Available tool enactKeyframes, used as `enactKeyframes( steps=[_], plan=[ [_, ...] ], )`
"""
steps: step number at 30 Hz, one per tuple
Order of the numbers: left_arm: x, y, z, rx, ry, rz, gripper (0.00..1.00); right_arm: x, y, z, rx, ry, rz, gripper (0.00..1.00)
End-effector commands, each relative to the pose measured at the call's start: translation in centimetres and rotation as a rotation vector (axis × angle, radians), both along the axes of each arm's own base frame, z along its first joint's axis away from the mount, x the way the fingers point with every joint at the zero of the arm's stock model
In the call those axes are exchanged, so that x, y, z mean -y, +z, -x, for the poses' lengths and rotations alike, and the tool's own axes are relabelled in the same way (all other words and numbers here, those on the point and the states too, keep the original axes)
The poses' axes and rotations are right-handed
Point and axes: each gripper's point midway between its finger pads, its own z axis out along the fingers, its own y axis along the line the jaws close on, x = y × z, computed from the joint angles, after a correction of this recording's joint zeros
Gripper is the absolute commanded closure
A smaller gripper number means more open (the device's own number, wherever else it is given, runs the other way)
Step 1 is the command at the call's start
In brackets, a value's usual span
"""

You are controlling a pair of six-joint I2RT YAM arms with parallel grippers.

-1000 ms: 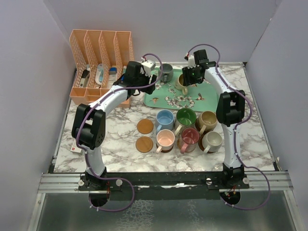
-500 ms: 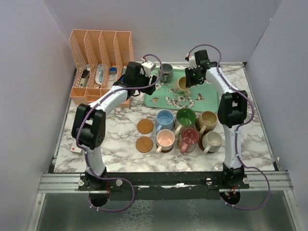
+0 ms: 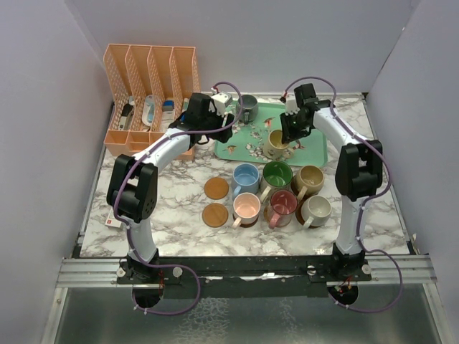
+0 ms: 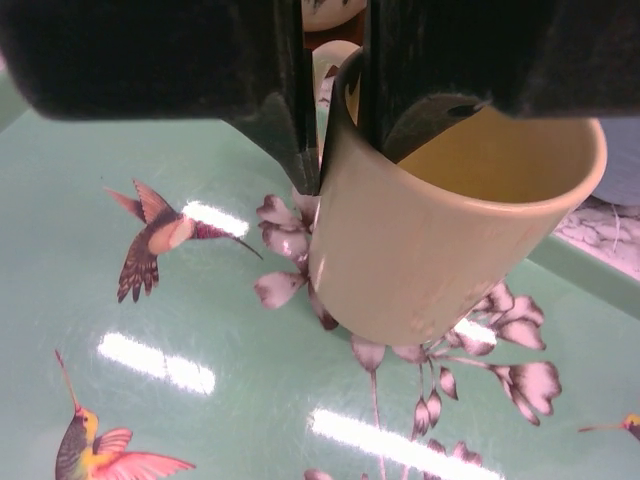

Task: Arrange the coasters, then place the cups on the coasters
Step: Move the cup to the tray, then pick up the cup from the tray.

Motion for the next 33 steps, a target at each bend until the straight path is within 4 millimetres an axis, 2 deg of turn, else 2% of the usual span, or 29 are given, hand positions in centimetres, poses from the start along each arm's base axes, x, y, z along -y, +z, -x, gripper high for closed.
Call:
enactKeyframes(
  steps=[1,9,15,20,28,33],
  plan=[
    [0.4,2.5,0.4,0.04,-0.023,0.047,0.3,0.5,3.7,-0.5,0.104,-0.028,0.0,0.77],
    [0.4,2.9,0.6,0.044,-0.026,0.053,0.3,1.8,4.1,-1.2,0.139,-0.053,0.066,0.64],
    [0.3,3.2,0.7,0.056,-0.027,0.049,0.3,2.8,5.0,-1.6,0.167,-0.05,0.105,0.62],
    [0.4,3.1,0.6,0.06,-0.031,0.048,0.3,1.3,6.2,-1.7,0.219,0.143,0.078,0.59],
    [0.4,2.9,0.5,0.063,-0.043,0.041,0.3,1.3,5.6,-2.9,0.286,0.38,0.167,0.54],
    [0.1,3.1,0.5,0.083,-0.033,0.029,0.3,0.2,5.4,-3.8,0.289,0.468,0.14,0.53]
  ],
)
